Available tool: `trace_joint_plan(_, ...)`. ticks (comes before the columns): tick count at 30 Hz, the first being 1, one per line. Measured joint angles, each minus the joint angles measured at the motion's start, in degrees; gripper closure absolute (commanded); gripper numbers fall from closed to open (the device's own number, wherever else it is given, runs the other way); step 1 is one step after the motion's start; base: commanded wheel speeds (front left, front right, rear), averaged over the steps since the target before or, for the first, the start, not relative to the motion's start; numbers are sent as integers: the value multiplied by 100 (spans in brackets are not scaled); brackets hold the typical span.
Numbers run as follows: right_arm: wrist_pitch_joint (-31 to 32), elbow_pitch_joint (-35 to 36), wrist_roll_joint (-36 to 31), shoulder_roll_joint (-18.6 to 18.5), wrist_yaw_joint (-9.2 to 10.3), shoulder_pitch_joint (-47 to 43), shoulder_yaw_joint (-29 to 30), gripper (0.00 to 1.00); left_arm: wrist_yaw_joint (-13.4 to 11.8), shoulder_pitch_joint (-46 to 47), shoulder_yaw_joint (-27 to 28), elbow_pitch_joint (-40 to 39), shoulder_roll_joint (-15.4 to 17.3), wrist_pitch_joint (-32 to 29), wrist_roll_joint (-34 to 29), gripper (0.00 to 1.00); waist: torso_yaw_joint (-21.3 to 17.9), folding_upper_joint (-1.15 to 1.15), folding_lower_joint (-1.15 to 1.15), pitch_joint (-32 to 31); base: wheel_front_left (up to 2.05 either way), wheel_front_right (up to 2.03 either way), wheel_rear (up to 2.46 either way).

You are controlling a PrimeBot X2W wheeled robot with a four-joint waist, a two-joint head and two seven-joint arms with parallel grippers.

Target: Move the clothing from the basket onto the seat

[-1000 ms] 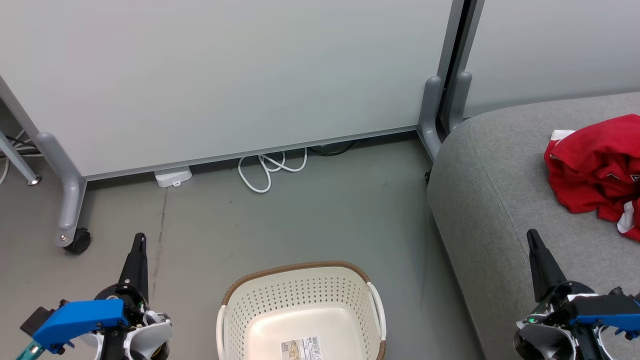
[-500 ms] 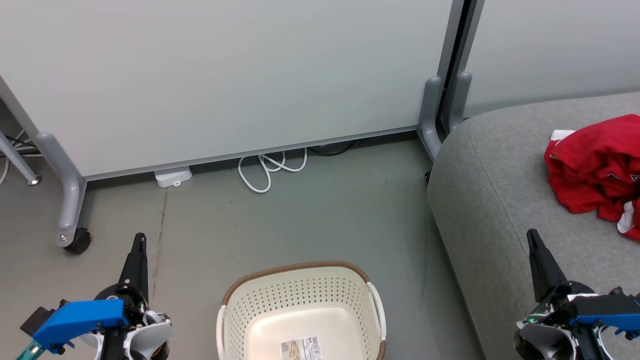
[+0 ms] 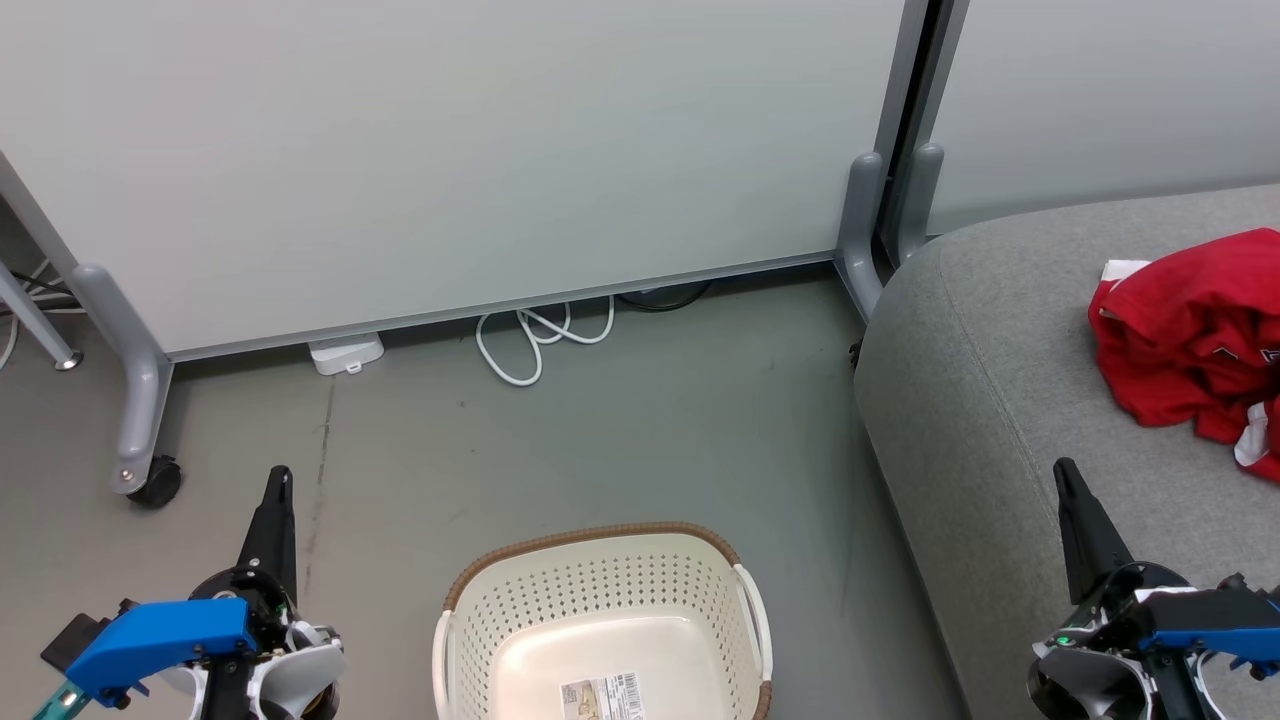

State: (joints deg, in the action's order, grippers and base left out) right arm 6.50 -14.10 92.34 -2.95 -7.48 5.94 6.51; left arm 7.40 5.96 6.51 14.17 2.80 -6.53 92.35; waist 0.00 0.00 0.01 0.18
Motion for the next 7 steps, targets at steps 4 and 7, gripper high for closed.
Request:
trace_joint_plan(4,0,0,0,0,0,0,0,100,0,0,0,0,0,0,0,100,0,0,0,0,0,0,0)
trace_joint_plan(7,0,0,0,0,0,0,0,100,0,0,0,0,0,0,0,100,0,0,0,0,0,0,0)
